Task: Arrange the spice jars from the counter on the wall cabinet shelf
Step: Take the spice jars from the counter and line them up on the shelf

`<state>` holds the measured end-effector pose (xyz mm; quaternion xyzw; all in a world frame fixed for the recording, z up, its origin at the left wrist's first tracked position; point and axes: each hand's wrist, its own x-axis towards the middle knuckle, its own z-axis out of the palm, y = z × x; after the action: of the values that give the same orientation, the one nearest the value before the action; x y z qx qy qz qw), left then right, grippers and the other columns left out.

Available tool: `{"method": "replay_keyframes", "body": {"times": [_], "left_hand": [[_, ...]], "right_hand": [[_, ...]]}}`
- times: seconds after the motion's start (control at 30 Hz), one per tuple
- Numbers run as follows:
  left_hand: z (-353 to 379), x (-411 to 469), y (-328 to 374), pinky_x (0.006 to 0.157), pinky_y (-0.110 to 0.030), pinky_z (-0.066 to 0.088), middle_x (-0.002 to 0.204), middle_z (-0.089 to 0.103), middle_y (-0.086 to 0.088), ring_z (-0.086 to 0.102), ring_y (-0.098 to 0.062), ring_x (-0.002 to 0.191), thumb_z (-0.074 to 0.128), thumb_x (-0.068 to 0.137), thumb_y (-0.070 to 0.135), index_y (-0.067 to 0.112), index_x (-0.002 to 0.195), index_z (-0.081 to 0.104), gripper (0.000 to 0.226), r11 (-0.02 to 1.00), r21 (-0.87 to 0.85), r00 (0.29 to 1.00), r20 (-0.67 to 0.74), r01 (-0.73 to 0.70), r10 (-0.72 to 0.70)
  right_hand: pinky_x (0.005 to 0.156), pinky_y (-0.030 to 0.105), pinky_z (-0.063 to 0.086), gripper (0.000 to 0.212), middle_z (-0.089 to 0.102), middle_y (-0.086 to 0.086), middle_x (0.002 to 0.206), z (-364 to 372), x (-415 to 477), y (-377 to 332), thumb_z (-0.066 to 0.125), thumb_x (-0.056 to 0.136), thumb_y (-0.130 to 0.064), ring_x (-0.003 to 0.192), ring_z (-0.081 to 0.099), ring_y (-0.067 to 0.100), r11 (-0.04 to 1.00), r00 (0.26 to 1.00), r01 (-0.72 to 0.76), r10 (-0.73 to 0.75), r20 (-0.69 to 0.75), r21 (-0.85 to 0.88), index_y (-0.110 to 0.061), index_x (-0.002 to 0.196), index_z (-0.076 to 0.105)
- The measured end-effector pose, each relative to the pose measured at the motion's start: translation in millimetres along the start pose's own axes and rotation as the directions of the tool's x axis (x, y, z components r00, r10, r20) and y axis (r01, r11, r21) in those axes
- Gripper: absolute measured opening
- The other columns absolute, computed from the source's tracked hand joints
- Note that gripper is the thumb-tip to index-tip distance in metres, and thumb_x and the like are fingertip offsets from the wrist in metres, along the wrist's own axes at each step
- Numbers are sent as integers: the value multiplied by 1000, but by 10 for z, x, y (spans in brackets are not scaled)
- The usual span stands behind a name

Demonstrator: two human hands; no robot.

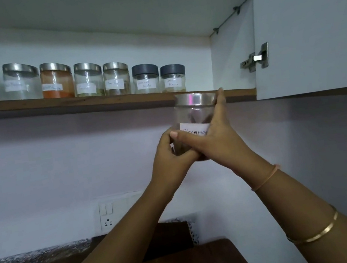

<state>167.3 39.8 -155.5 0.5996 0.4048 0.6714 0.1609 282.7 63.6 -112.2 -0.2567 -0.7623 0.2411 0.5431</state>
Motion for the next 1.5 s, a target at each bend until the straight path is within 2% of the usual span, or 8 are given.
{"method": "replay_keyframes", "body": {"times": [0.2,0.33,0.43,0.5,0.67,0.8,1.07,1.5], "left_hand": [[174,490,116,93,-37,54,129,53,-8,59,-16,113,63,68,41,19,130,48,67,989,6,988,41,-150,149],[158,876,187,108,-26,33,145,37,-2,40,-7,127,42,91,32,17,145,35,56,930,213,954,71,-298,290],[145,1202,167,119,-39,11,152,31,-4,19,-20,143,27,90,33,15,146,33,59,691,618,886,19,-374,462],[168,1401,47,118,-44,1,154,28,-6,11,-24,146,28,94,36,13,145,33,56,516,811,895,21,-275,445],[217,1570,-374,114,-53,21,118,59,-13,47,-32,121,35,92,40,7,118,57,47,140,973,820,73,-184,568],[233,1688,-515,112,-48,25,108,60,-12,52,-30,110,44,92,36,7,109,61,37,130,976,701,33,-178,712],[266,1889,-706,109,-36,18,107,64,-11,43,-25,115,45,88,36,7,105,65,39,144,971,516,-25,-192,856],[279,2050,-796,105,-35,18,102,65,-11,42,-24,113,43,85,38,12,105,53,35,113,972,392,-25,-205,920]], "right_hand": [[79,34,59,110,48,-12,107,-220,385,-80,83,69,-28,94,57,6,994,982,109,-107,-157,6,-19,148,7],[71,10,48,89,51,-14,98,-477,738,-127,81,70,-33,89,53,1,981,965,159,-178,-192,-106,-10,135,25],[83,27,52,86,57,-2,107,-613,1037,-90,82,69,-36,96,56,12,974,953,173,-203,-225,-145,-9,131,29],[74,20,49,85,54,-5,100,-650,1224,-45,82,69,-35,89,54,8,967,948,175,-217,-235,-186,-9,131,29],[93,34,49,89,44,11,130,-634,1668,201,83,65,-41,113,51,24,977,956,75,-127,-263,-198,-10,132,35],[95,38,49,91,47,10,131,-609,1971,399,83,62,-45,115,53,26,987,971,25,-62,-231,-160,-12,133,38],[57,27,43,80,62,12,115,-603,2488,686,83,64,-40,93,60,23,981,989,-135,124,-84,-139,-8,127,45],[98,50,48,74,54,19,130,-463,2922,674,82,71,-28,118,55,38,860,951,-281,308,-4,-425,1,129,47]]}}
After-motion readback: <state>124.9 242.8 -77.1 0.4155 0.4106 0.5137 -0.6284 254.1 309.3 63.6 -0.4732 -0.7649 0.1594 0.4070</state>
